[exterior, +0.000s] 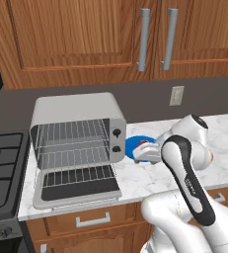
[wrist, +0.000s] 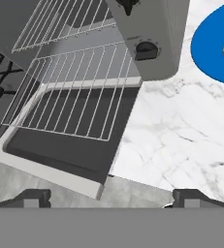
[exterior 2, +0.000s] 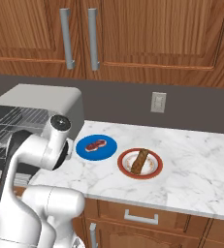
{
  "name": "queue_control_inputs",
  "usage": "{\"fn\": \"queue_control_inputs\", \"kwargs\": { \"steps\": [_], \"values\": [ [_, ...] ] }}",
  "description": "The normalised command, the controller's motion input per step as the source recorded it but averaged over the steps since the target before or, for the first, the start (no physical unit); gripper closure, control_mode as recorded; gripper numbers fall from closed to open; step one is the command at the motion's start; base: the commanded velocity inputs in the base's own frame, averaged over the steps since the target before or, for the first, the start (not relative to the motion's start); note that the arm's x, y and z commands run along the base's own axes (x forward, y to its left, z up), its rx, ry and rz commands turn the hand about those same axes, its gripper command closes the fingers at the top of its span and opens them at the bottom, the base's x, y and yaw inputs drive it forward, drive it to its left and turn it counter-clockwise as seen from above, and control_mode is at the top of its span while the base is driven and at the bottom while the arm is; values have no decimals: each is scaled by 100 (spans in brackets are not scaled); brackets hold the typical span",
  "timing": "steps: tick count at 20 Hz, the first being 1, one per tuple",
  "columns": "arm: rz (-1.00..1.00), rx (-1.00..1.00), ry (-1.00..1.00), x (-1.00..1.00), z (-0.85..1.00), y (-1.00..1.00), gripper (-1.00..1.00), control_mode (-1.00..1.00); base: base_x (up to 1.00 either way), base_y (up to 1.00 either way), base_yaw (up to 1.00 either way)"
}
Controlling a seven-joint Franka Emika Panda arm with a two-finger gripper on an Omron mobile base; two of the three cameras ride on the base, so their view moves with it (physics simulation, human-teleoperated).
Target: Open the toaster oven door. Place the baguette on the top rack in the toaster oven and place the steak on the bottom rack.
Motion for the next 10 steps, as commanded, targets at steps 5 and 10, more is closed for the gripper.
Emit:
{"fn": "queue_control_inputs", "kwargs": {
  "steps": [5, 10],
  "values": [
    [0, 6, 2, 2, 1, -13, -100, -100, 0, 0, 0],
    [0, 5, 10, 7, 0, -12, -100, -100, 0, 0, 0]
  ]
}}
